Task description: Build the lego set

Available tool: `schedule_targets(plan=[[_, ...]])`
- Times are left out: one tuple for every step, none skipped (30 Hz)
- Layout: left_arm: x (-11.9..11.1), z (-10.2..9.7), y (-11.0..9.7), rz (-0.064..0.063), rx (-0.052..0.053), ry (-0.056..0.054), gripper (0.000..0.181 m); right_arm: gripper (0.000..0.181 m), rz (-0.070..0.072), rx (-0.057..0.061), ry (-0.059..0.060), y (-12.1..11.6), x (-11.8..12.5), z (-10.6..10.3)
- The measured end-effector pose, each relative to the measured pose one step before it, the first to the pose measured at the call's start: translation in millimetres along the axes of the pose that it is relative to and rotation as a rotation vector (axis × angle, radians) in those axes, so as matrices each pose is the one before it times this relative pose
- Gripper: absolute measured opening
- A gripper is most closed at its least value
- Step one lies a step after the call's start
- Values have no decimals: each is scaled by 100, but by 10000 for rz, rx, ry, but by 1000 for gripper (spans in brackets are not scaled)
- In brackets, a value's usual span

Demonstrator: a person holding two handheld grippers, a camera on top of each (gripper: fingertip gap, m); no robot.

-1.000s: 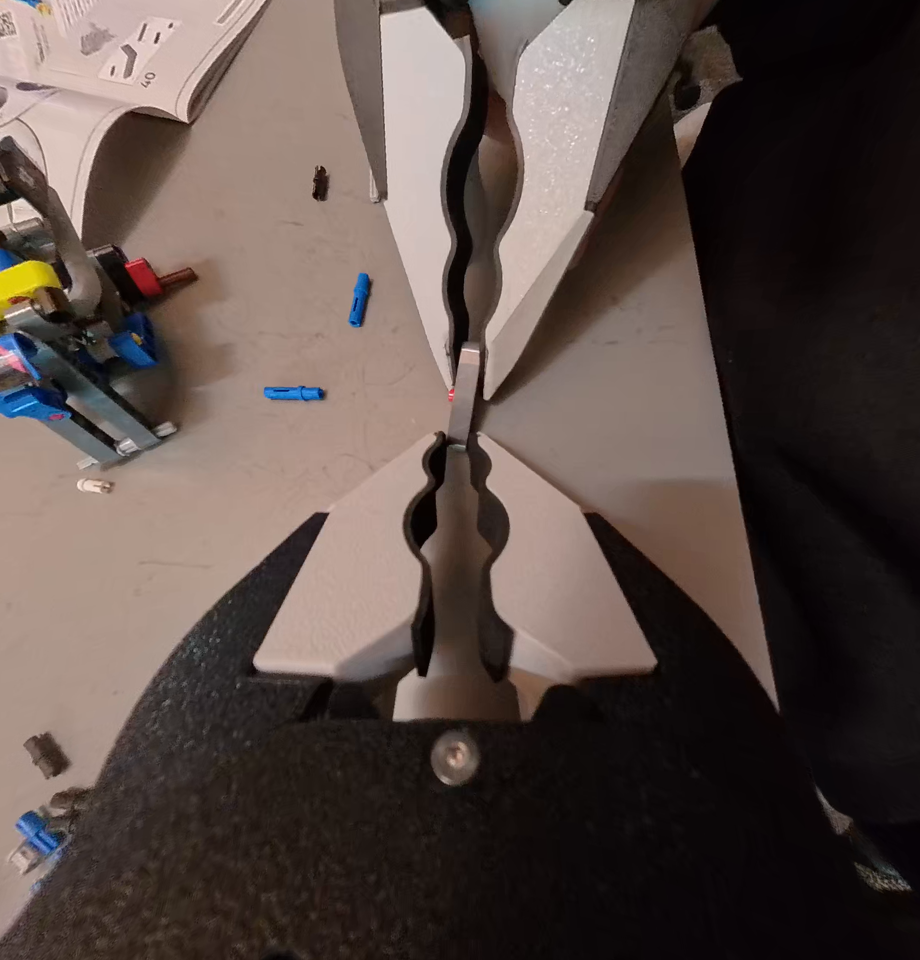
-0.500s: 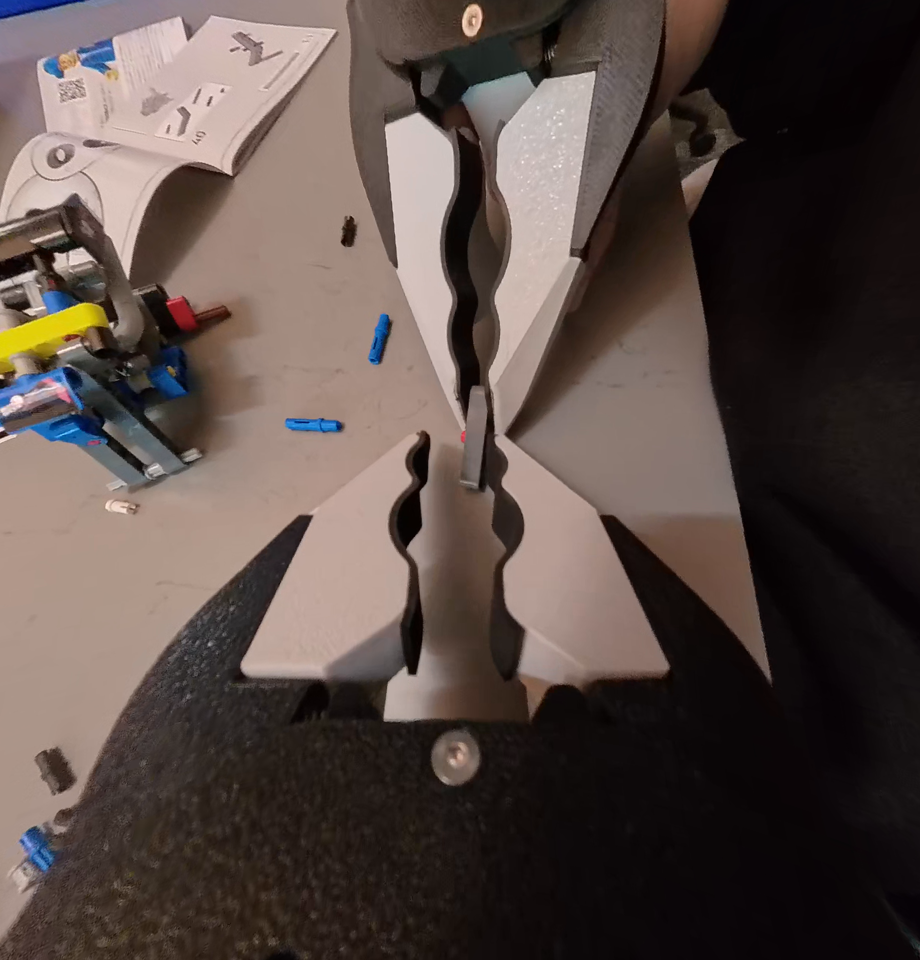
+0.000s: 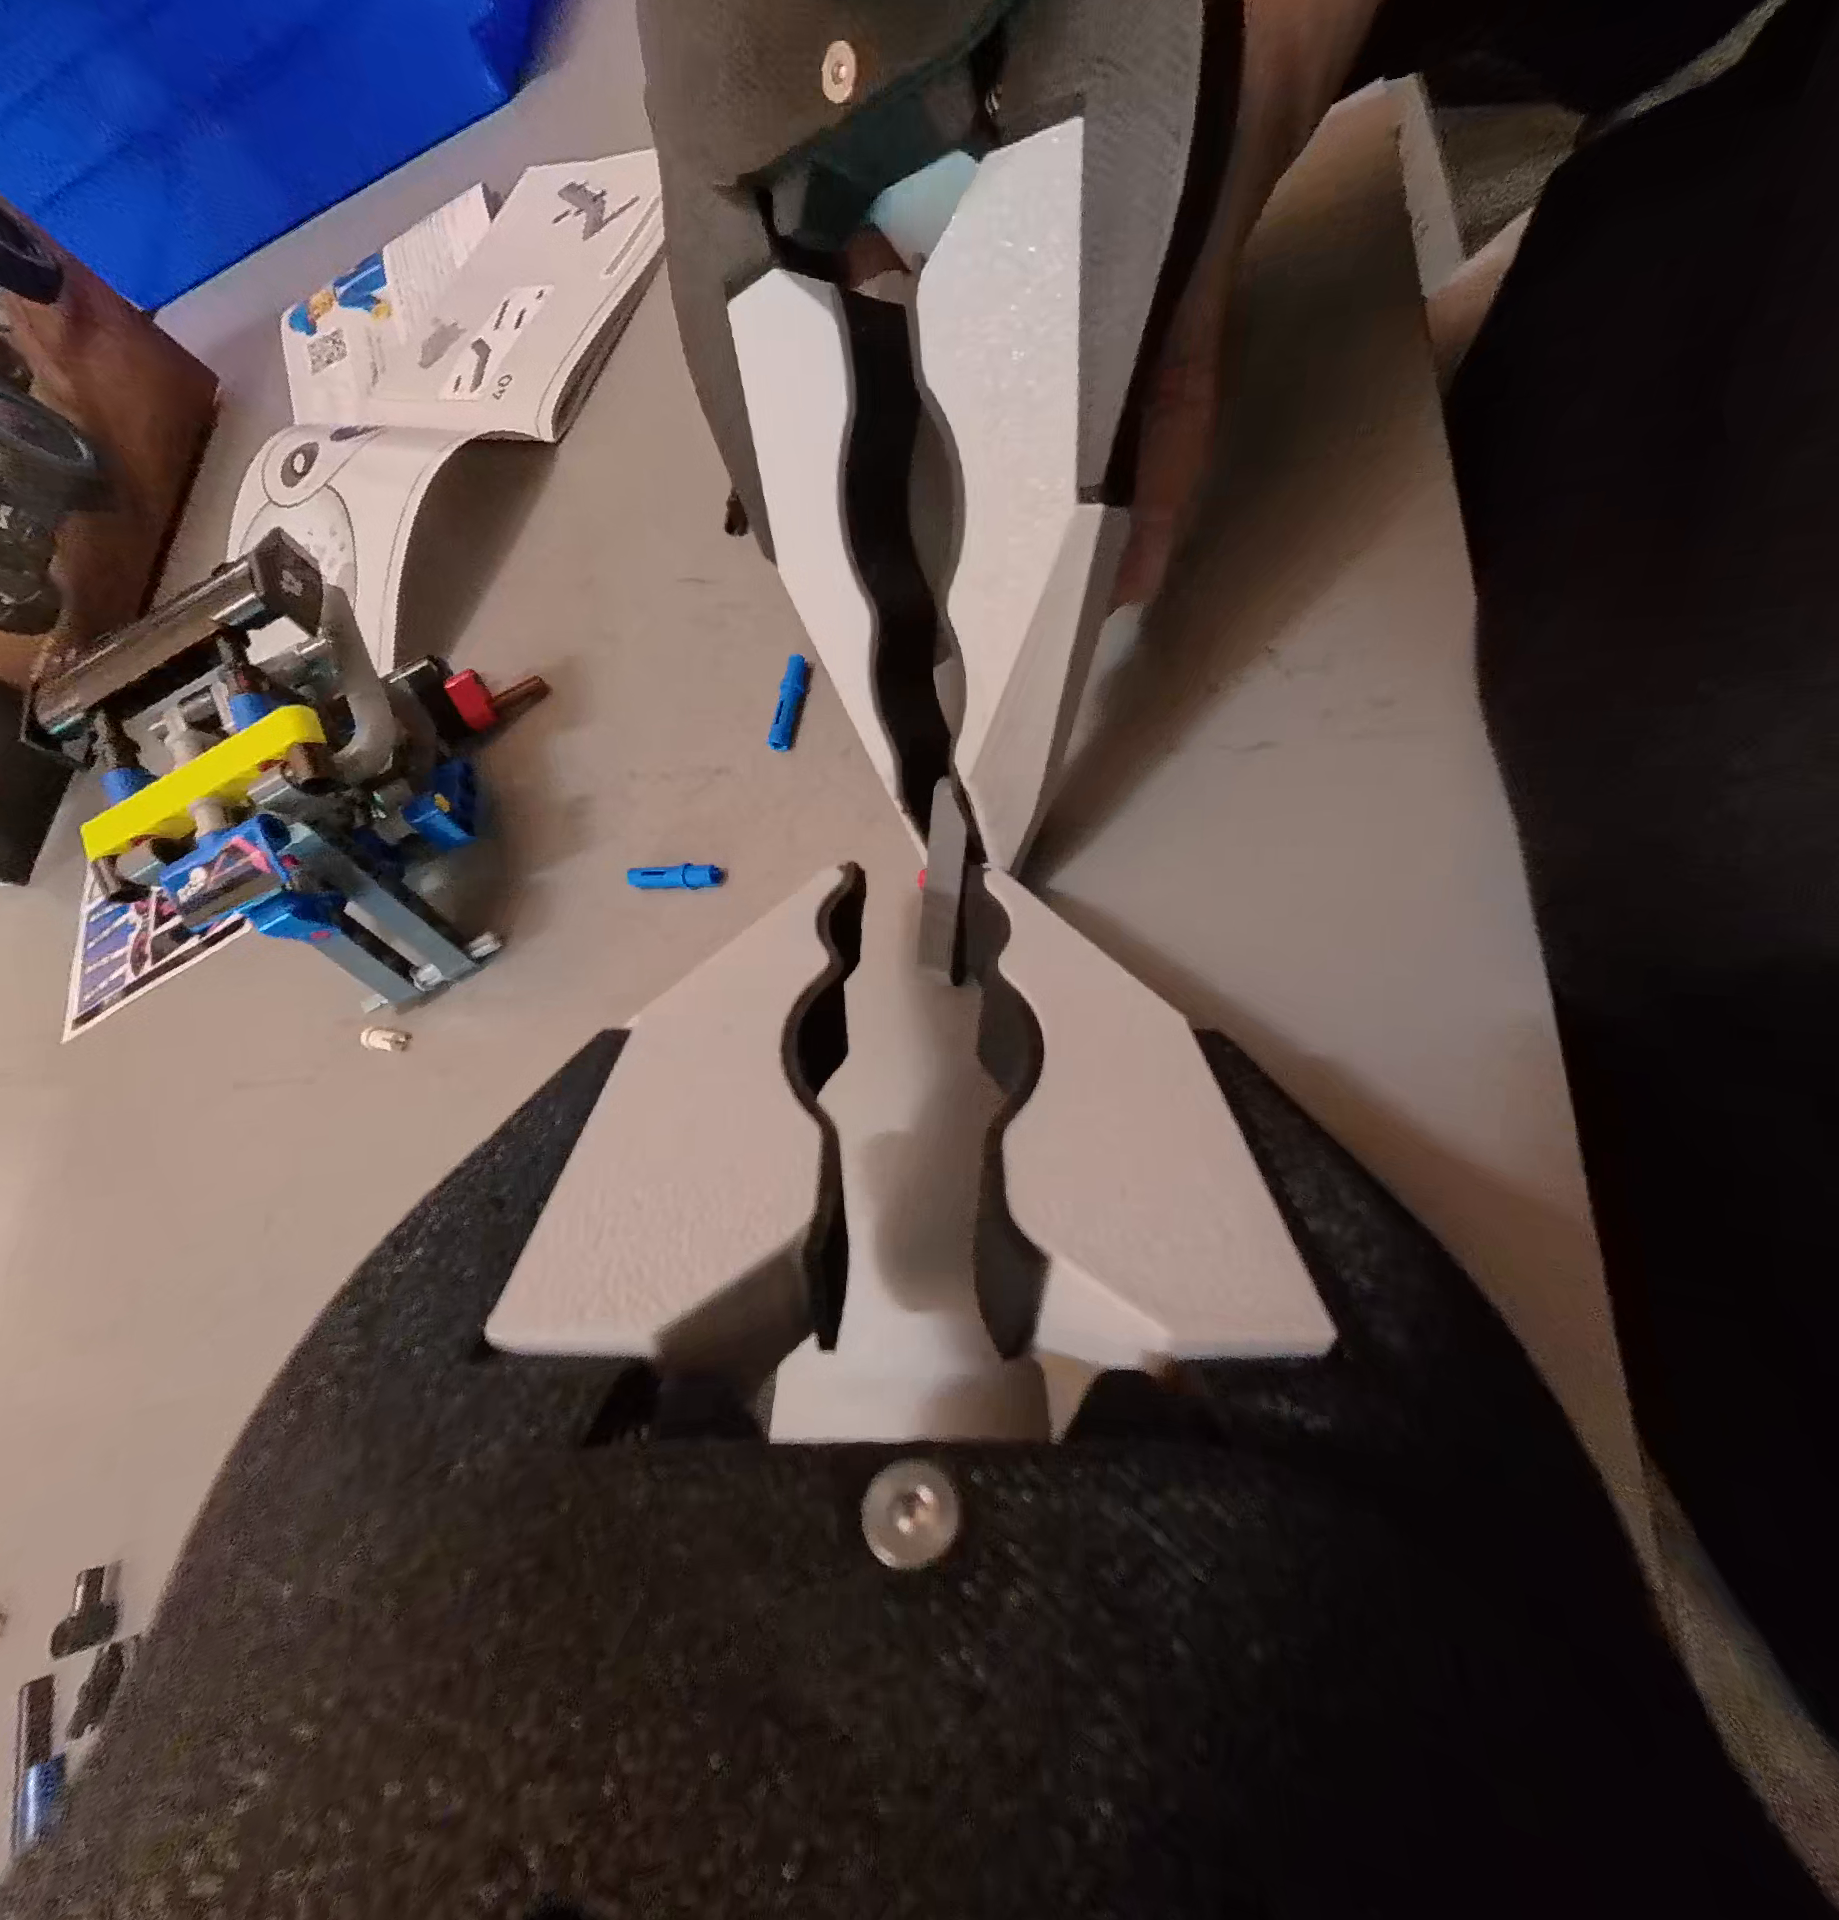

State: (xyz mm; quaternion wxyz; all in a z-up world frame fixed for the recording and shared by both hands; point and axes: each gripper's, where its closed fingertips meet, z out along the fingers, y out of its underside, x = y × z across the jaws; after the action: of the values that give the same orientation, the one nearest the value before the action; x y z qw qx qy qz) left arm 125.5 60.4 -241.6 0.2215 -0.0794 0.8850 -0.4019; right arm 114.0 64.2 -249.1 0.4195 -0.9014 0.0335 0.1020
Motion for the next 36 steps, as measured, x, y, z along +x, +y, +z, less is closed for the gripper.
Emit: schedule_targets(plan=[[45,-90,-124,-262,94,237,20,7,250,35,-166,100,-299,-88],[-168,-94,-217,-433,156,193,26,7,411,88,40,91,57,-168],[-311,-153,-432,-474,311,176,27,7,243,99,261,158,334,-364],[-381,-186,-550,-476,379,196,29,7,3,67,352,274,451,-502],[-739,-87,-415,-485,253,-14,29,7,76,104,540,267,823,-649],[-1150,85,-95,-472,-17,-326,29,7,199,94,445,306,839,-654],[-1257,277,335,-439,-356,-488,28,7,268,76,180,290,557,-538],[-901,437,485,-363,-517,-398,27,7,363,109,312,150,736,-446],[-354,504,372,-306,-447,-213,29,7,205,100,428,69,762,-361],[-257,483,257,-349,-327,-288,28,7,-3,36,259,84,404,-202],[-78,433,120,-237,-185,-232,27,6,29,23,146,5,220,-73],[148,392,31,-116,-85,-103,27,7,28,13,88,-25,122,11],[-101,358,137,-169,-152,-263,25,6,7,4,27,-35,38,36],[-158,328,237,-98,-233,-298,25,6,35,6,10,-37,50,36],[51,207,53,-65,-111,-154,25,6,51,4,-23,-35,34,39],[85,109,-136,-157,-3,-102,24,6,69,-1,-65,-10,5,15],[9,107,-43,-160,-42,-97,24,6,94,2,-90,-2,-7,3],[-18,86,-45,-148,-24,-50,21,6,95,2,-88,-3,-5,1],[30,63,-8,-127,-25,15,18,6,59,-3,-64,6,-10,-1],[-78,26,5,-76,-35,-41,15,6,18,-6,-36,0,-24,6],[-236,-26,64,21,-37,-153,12,6,-11,-6,-13,16,-8,2],[-148,-54,55,92,-12,-97,9,7,-37,-9,-5,2,-9,1],[-40,-43,36,113,37,-23,5,6,-30,-9,-18,4,2,2],[-11,-53,33,164,64,-7,2,6,36,-2,-38,2,-3,3],[-17,-95,66,233,42,-12,2,7,56,1,-46,-3,5,-8],[-84,-135,117,300,17,-78,2,6,34,-1,-28,2,-9,9],[-203,-150,135,278,14,-172,2,7,14,-2,-12,4,7,0],[7,-142,112,265,32,-24,2,7,8,-3,-7,7,-4,5],[244,-148,72,215,47,151,2,6,3,-4,-5,2,0,-2],[161,-175,98,70,20,88,2,7,9,-3,-7,4,4,6],[292,-152,77,69,31,169,2,6,12,-5,-9,7,1,5],[454,-162,39,76,28,265,2,6,12,-11,-14,17,-8,14],[384,-213,-24,-2,26,208,2,6,22,-22,-31,22,-11,23],[513,-195,-132,52,84,307,2,6,9,-24,-37,26,-32,13],[678,-116,-72,88,67,433,2,7,-15,-7,6,9,6,2],[511,-4,153,1,-47,366,2,7,-36,-8,30,6,-2,14]])
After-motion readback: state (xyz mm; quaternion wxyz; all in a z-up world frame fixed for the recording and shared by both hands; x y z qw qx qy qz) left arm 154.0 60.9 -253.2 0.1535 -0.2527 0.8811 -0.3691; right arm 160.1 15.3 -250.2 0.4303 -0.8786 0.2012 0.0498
